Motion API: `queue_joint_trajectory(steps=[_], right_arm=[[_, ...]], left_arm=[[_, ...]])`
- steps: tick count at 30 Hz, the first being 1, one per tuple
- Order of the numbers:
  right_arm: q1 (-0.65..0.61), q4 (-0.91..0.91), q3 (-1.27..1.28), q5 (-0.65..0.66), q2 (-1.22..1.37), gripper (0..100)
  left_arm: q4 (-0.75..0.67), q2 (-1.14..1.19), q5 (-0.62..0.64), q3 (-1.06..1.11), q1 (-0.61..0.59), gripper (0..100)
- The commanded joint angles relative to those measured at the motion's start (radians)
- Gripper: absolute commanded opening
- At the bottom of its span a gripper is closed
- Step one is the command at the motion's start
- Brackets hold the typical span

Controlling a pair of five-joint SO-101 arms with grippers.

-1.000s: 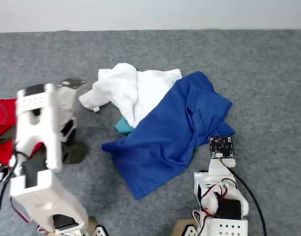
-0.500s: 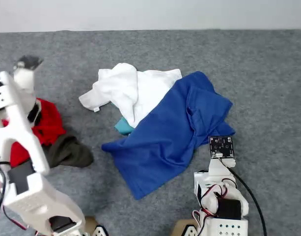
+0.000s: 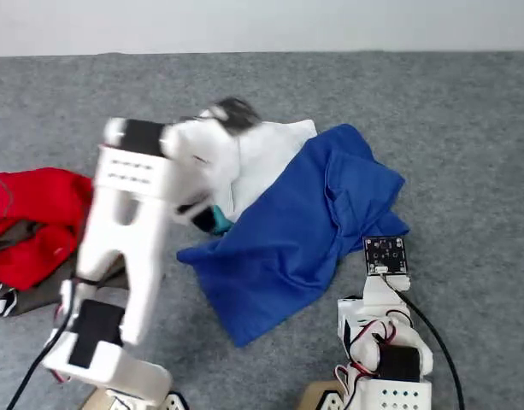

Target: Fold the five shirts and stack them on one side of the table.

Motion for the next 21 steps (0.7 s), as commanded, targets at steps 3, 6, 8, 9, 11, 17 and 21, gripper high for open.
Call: queue_joint_trajectory(steps=[3, 6, 8, 9, 11, 17, 21], right_arm=[[0.001, 0.008, 0.015, 0.009, -0.007, 0.9], [0.001, 0.008, 0.015, 0.009, -0.007, 0.9], [0.001, 0.008, 0.015, 0.009, -0.007, 0.9], [0.001, 0.008, 0.015, 0.009, -0.007, 0.9], [0.001, 0.008, 0.015, 0.009, -0.007, 0.9], [0.001, 0.008, 0.015, 0.009, -0.007, 0.9], [0.001, 0.008, 0.015, 0.009, -0.007, 0.9]], left_arm=[[-0.044, 0.071, 0.048, -0.001, 0.112, 26], [-0.101, 0.13, 0.055, -0.001, 0.126, 26], [-0.124, 0.178, 0.055, -0.001, 0.135, 26], [-0.138, 0.203, 0.055, -0.001, 0.137, 26], [-0.17, 0.255, 0.055, -0.001, 0.137, 26], [-0.229, 0.427, 0.054, -0.004, 0.144, 26], [-0.245, 0.519, 0.058, -0.015, 0.157, 23]])
